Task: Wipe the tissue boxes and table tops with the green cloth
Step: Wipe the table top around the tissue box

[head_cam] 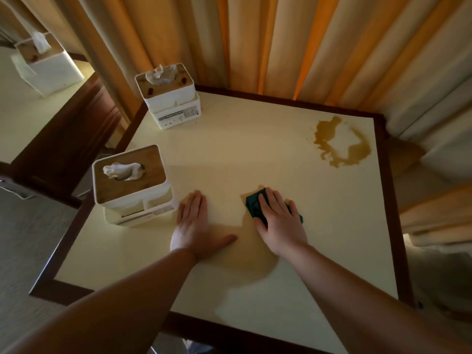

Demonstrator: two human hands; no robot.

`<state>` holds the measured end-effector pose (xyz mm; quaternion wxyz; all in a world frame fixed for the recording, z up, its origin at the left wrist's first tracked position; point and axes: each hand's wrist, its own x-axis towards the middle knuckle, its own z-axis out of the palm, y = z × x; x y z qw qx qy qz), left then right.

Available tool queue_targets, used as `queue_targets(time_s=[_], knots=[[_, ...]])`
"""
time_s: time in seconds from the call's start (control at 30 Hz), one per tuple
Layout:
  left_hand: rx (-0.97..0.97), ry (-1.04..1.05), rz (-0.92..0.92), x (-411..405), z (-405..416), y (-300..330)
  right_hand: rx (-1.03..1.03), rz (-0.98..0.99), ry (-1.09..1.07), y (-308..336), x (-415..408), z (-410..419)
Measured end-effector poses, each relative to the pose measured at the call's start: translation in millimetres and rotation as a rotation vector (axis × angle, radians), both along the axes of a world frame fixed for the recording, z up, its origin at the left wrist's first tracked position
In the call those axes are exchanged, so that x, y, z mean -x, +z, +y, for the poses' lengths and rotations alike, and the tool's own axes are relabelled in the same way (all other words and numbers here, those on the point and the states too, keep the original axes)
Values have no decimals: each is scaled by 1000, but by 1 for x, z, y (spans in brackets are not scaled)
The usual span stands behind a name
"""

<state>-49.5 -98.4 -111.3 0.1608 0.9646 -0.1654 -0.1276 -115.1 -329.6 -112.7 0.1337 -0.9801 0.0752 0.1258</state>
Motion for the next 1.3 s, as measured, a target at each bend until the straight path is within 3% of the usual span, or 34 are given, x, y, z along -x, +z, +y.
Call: queue_targets(time_s=[0.17, 0.33, 0.53, 0.6, 0.7, 0.87, 1.3], knots=[[158, -11, 15, 5, 29, 18, 23, 122, -48, 20, -6, 11], [289, 92, -54, 24, 96, 31, 43, 111, -125, 24, 7, 30], [478, 617, -24, 20, 169, 41, 100, 144, -238, 22, 20, 48], [552, 692, 40, 4, 181, 42, 115, 167, -253, 25, 20, 52], [621, 584, 130, -20, 189, 41, 134, 174, -276, 28, 19, 54], [786, 505, 123, -35, 176, 43, 146, 143, -274, 27, 18, 52], [769, 418, 108, -69, 55, 38, 104, 62, -255, 13, 4, 7]])
